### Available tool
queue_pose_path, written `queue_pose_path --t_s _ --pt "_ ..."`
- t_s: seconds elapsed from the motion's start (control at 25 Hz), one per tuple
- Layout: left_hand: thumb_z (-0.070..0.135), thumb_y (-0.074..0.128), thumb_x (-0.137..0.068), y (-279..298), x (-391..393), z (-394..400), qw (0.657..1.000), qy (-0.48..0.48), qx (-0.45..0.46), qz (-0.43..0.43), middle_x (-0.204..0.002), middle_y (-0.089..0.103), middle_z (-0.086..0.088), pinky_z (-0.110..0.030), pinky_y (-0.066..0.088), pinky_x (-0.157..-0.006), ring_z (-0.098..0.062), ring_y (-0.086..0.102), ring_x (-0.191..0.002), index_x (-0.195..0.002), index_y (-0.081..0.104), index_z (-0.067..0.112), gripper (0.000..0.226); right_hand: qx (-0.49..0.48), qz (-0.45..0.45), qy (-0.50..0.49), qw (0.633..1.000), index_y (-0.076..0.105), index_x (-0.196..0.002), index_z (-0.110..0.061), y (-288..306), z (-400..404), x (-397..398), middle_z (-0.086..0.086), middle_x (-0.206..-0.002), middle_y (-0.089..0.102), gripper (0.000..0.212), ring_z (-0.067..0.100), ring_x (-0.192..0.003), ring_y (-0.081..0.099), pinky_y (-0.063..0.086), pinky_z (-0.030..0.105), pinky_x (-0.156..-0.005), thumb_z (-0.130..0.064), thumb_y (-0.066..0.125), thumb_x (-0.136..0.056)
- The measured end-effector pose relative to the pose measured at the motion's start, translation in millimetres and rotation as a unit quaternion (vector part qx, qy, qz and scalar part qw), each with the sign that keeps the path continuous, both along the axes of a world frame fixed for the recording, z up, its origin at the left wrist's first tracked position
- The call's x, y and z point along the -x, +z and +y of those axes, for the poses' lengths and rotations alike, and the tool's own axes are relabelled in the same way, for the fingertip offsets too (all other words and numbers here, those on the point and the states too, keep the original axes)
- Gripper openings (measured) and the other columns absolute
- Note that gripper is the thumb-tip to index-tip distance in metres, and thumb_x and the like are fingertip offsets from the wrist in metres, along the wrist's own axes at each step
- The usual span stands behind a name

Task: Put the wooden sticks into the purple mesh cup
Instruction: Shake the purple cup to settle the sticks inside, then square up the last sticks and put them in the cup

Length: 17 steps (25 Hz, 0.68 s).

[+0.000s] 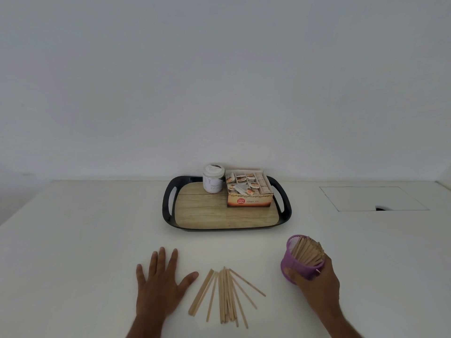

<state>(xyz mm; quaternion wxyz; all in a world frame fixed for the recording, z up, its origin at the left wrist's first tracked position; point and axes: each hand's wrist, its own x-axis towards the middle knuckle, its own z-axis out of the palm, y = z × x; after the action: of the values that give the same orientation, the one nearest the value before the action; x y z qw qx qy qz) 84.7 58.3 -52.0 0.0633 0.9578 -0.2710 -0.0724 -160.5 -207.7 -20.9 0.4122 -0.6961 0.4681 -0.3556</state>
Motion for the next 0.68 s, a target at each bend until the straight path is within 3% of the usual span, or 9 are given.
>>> queue_pose_path --t_s 0.16,0.2,0.28,0.32,0.4,0.48,0.56,0.68 --pt "0.088 -0.002 -0.071 5.7 0.0 -0.7 0.999 0.002 0.011 0.031 -0.167 -0.008 -0.002 -0.054 -0.006 -0.12 -0.019 -0.011 -0.153 -0.158 -0.002 0.033 0.102 -0.045 -0.04 -0.015 0.998 0.042 -0.135 -0.017 -0.6 9.7 8.4 -0.003 -0.12 0.055 0.105 0.021 -0.106 0.056 0.05 0.039 -0.092 -0.019 0.097 -0.046" --pt "0.086 0.005 -0.076 7.5 -0.5 0.3 0.999 0.004 0.02 0.041 -0.167 -0.005 -0.001 -0.053 -0.006 -0.121 -0.019 -0.01 -0.153 -0.158 0.003 0.033 0.097 -0.045 -0.046 -0.035 0.997 0.045 -0.13 -0.016 -2.0 16.9 11.7 -0.002 -0.119 0.055 0.097 0.022 -0.106 0.056 0.049 0.037 -0.093 -0.021 0.097 -0.048" --pt "0.079 0.023 -0.086 9.8 -2.9 1.7 0.997 0.015 0.051 0.056 -0.167 0.007 0.002 -0.05 -0.001 -0.122 -0.018 0.0 -0.154 -0.156 0.019 0.034 0.084 0.014 -0.033 -0.052 0.998 0.056 -0.106 -0.024 -6.4 33.5 16.2 0.002 -0.107 0.063 0.064 0.016 -0.096 0.06 0.046 0.019 -0.083 -0.029 0.094 -0.055" --pt "0.075 0.032 -0.089 11.6 -3.1 2.0 0.996 0.022 0.072 0.051 -0.165 0.019 0.004 -0.049 0.006 -0.122 -0.018 0.01 -0.153 -0.153 0.03 0.033 0.076 0.07 -0.017 -0.031 0.997 0.059 -0.095 -0.03 -8.2 43.6 16.3 -0.001 -0.097 0.065 0.048 0.008 -0.09 0.059 0.043 0.011 -0.076 -0.039 0.088 -0.059" --pt "0.07 0.044 -0.09 18.9 0.5 -1.7 0.993 0.026 0.108 0.024 -0.15 0.044 0.008 -0.043 0.029 -0.114 -0.017 0.036 -0.139 -0.138 0.052 0.031 0.063 0.162 0.022 0.043 0.986 0.065 -0.086 -0.033 -14.5 60.3 8.0 -0.011 -0.083 0.063 0.033 -0.001 -0.084 0.057 0.045 0.012 -0.071 -0.054 0.072 -0.061" --pt "0.07 0.048 -0.087 30.4 9.3 -12.7 0.993 0.016 0.114 0.036 -0.131 0.056 0.009 -0.036 0.042 -0.1 -0.015 0.048 -0.121 -0.123 0.061 0.029 0.056 0.199 0.072 0.096 0.973 0.07 -0.089 -0.029 -22.1 74.0 -7.6 -0.016 -0.083 0.061 0.04 -0.002 -0.082 0.056 0.047 0.014 -0.07 -0.06 0.064 -0.064" --pt "0.075 0.051 -0.081 41.3 21.4 -25.1 0.991 0.012 0.101 0.081 -0.12 0.055 0.007 -0.034 0.048 -0.093 -0.015 0.052 -0.112 -0.115 0.061 0.026 0.06 0.214 0.176 0.15 0.949 0.069 -0.101 -0.027 -16.6 85.8 -29.2 -0.016 -0.096 0.059 0.059 0.004 -0.091 0.057 0.05 0.025 -0.078 -0.073 0.056 -0.065" --pt "0.08 0.061 -0.068 47.7 38.7 -38.5 0.985 0.007 0.097 0.14 -0.114 0.053 0.003 -0.033 0.05 -0.086 -0.017 0.057 -0.106 -0.114 0.057 0.021 0.074 0.186 0.386 0.228 0.874 0.057 -0.119 -0.027 0.0 98.4 -55.0 -0.008 -0.116 0.053 0.095 0.016 -0.107 0.05 0.043 0.031 -0.088 -0.096 0.034 -0.058"
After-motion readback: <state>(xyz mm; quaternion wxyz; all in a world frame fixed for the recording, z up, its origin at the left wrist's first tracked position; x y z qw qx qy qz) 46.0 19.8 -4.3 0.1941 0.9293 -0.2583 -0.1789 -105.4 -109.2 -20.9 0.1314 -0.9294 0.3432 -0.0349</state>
